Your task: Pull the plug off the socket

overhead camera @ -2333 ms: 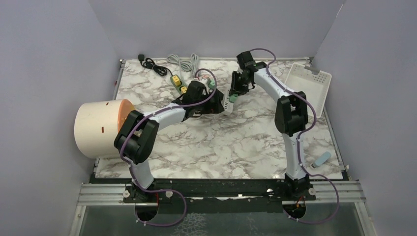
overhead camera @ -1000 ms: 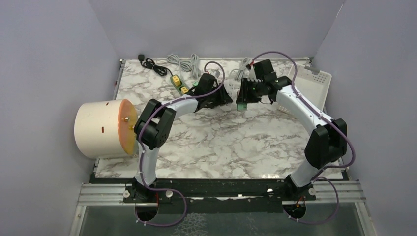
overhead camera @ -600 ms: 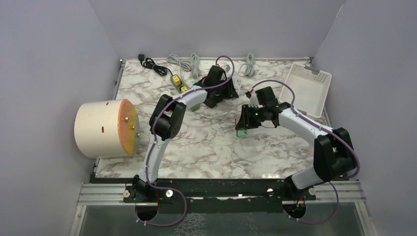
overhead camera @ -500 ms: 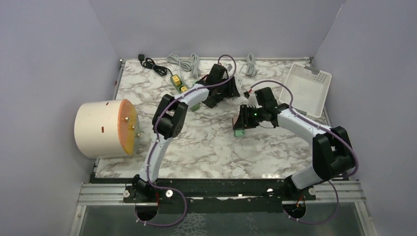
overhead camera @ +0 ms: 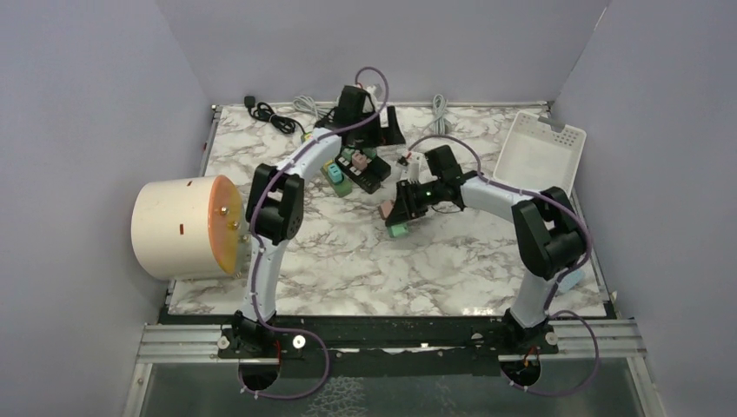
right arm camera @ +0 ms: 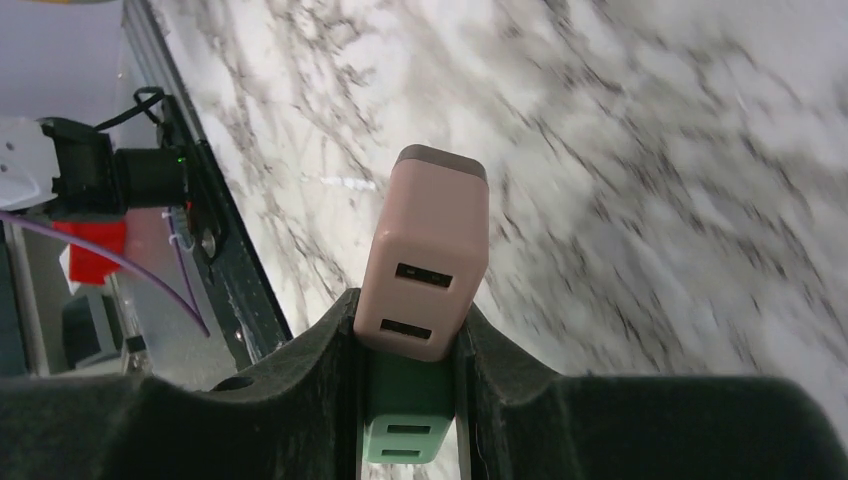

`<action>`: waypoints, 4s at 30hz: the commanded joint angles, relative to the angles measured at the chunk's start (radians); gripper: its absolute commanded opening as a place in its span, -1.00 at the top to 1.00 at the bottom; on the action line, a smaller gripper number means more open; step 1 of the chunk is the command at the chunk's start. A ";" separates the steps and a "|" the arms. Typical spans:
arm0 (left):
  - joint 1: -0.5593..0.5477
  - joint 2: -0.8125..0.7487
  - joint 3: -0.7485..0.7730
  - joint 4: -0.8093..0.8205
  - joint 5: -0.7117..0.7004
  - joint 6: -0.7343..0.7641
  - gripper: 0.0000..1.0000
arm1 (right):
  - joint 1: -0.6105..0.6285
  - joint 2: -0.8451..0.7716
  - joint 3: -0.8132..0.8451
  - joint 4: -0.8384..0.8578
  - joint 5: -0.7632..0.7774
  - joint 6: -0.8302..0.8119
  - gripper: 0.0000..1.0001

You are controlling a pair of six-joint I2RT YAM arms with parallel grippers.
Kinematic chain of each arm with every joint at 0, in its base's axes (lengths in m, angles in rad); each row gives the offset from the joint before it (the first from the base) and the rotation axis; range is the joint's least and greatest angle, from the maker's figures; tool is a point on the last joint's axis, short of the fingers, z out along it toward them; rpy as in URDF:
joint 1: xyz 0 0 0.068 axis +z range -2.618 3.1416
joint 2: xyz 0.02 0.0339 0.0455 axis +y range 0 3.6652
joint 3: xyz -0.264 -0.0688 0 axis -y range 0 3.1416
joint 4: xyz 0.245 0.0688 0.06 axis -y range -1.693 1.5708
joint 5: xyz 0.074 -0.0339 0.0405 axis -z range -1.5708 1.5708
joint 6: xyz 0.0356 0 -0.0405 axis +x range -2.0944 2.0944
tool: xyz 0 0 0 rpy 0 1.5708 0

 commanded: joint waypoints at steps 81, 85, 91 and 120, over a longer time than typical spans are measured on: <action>0.444 -0.761 -0.817 0.043 0.021 0.120 -0.98 | 0.193 0.768 1.148 -0.128 0.690 -0.375 0.23; 0.444 -0.758 -0.817 0.042 0.024 0.113 -0.98 | 0.185 0.744 1.099 -0.103 0.699 -0.361 0.80; 0.430 -0.777 -0.842 0.069 0.081 0.110 -0.98 | 0.170 0.707 1.069 -0.087 0.667 -0.338 0.98; 0.134 -0.658 -0.972 0.612 0.087 -0.192 -0.98 | 0.167 0.361 0.908 -0.045 0.508 -0.133 0.98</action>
